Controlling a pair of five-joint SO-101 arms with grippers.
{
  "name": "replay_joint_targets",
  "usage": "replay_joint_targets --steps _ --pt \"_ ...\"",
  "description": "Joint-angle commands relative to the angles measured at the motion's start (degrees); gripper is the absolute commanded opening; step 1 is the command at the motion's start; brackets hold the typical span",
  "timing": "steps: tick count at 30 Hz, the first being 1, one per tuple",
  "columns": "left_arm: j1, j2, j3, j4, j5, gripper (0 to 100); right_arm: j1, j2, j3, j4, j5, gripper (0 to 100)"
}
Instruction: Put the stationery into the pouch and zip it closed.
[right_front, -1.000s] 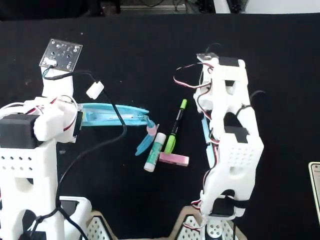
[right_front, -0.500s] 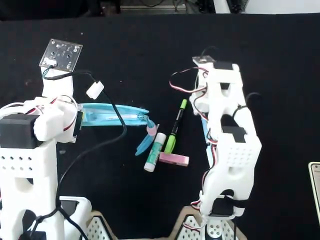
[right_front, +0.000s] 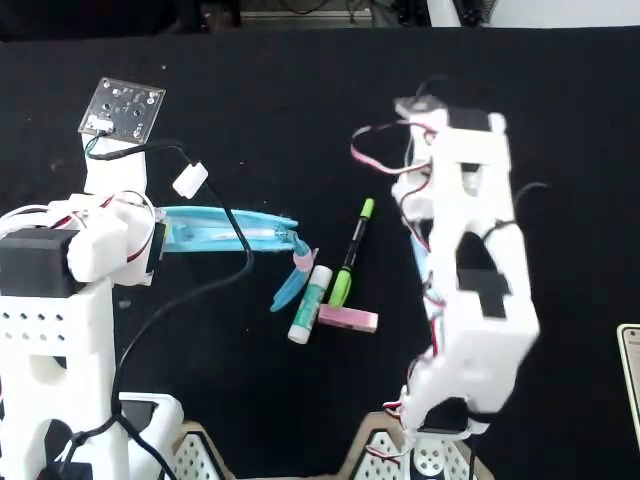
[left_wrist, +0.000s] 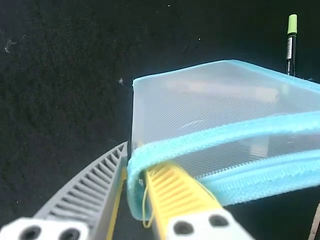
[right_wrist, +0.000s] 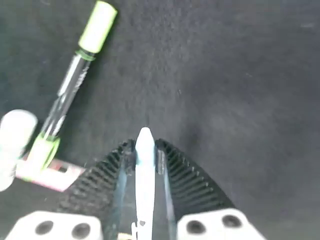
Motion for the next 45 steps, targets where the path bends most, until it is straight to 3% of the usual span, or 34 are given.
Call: replay_joint_targets --steps 1,7,14,21,28,39,45 --pt "0.22 -0.70 -3.12 0.26 0.44 3 -0.97 -16.40 -3.38 4.66 0.35 1.1" --pt "0.22 -0.70 -3.12 0.26 0.44 3 -8.44 -41.10 -3.03 7.91 0.00 1.1" --pt "0.22 -0.70 -1.89 -0.09 0.44 3 -24.97 -59.65 -3.03 1.41 -0.26 1.1" --pt "0.22 -0.70 -0.22 -0.62 0.62 3 -35.87 -65.80 -2.95 -12.66 -11.60 1.1" --pt "0.48 -0.70 -0.48 -0.62 0.79 3 -46.77 -65.98 -0.57 -23.47 -12.13 1.1" --pt "0.40 -0.70 -0.57 -0.62 0.79 3 -48.26 -65.98 14.29 -38.77 -12.22 1.1" --pt "0.40 -0.70 -0.57 -0.62 0.79 3 -48.26 -66.07 18.95 -41.14 -12.22 1.1"
